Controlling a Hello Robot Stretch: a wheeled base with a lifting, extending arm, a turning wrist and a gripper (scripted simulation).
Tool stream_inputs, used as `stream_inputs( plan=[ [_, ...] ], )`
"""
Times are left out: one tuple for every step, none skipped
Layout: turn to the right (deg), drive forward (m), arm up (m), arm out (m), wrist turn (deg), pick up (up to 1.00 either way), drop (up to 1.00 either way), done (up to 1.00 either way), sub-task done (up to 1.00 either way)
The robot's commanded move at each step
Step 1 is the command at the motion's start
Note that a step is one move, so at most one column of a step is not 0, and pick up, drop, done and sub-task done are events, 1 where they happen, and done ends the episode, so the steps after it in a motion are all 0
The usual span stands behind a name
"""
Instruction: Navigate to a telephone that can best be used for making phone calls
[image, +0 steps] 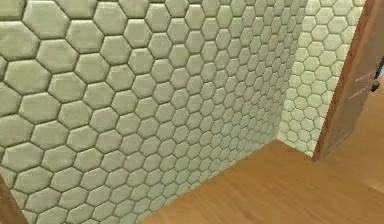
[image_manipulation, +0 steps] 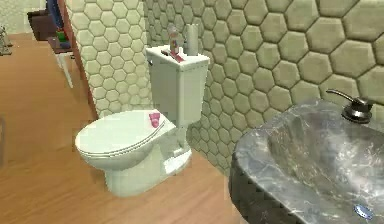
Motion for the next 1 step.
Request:
stream_inputs(
  plan=[
    [-45.0, 0.0, 0.0, 0.0, 0.0, 0.0, 0.0, 0.0, 0.0]
  ],
)
